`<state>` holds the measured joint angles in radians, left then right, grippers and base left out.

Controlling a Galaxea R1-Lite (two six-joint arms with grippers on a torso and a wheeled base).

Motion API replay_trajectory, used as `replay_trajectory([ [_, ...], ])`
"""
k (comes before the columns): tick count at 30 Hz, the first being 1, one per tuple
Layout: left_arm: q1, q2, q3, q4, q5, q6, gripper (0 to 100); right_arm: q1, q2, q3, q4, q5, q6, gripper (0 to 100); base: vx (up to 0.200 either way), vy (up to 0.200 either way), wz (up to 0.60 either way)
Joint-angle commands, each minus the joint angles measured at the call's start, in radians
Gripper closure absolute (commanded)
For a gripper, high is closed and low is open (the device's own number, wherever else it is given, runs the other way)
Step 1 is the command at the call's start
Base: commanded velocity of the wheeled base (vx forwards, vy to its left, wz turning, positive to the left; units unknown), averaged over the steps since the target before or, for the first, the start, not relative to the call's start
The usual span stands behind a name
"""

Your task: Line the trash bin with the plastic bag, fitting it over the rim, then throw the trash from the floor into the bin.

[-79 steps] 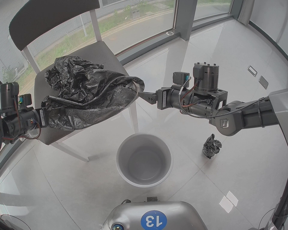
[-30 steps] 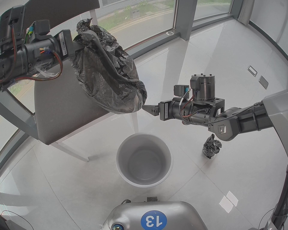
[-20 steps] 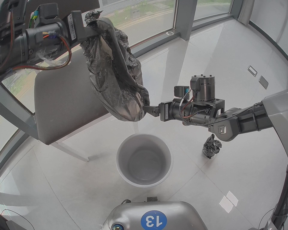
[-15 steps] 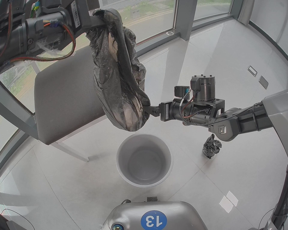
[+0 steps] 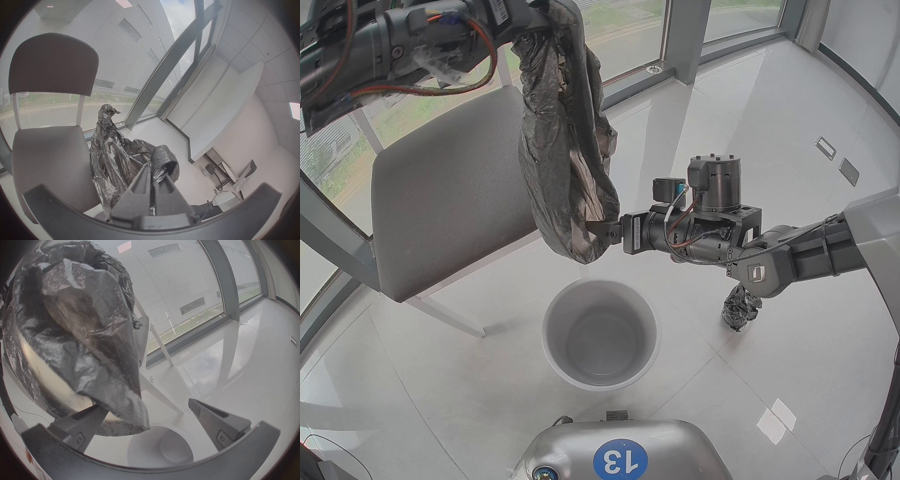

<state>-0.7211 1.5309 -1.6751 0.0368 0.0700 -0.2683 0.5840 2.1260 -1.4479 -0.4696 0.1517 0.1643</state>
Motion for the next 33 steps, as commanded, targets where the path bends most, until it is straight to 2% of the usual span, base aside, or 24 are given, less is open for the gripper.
replay_trajectory([
  [1,-0.011,0.034,-0.012,-0.028,0.004,0.000,100,0.011,0.020,-0.017,0.000,0.000,0.000,0,0.000,0.000,0.00],
  [11,-0.031,0.077,-0.117,-0.026,0.017,0.001,100,0.023,0.048,-0.042,-0.003,-0.001,0.001,0,0.000,0.000,0.00],
  [12,-0.034,0.077,-0.120,-0.023,0.017,0.001,100,0.023,0.055,-0.046,-0.007,-0.001,0.000,100,0.000,0.000,0.00],
  [25,-0.041,0.069,-0.114,-0.023,0.017,0.000,100,0.023,0.058,-0.066,-0.001,-0.006,0.001,100,0.000,0.000,0.00],
  [33,-0.034,0.068,-0.066,-0.021,0.019,0.000,100,0.014,-0.037,0.032,0.008,-0.024,-0.008,100,0.000,0.000,0.00],
])
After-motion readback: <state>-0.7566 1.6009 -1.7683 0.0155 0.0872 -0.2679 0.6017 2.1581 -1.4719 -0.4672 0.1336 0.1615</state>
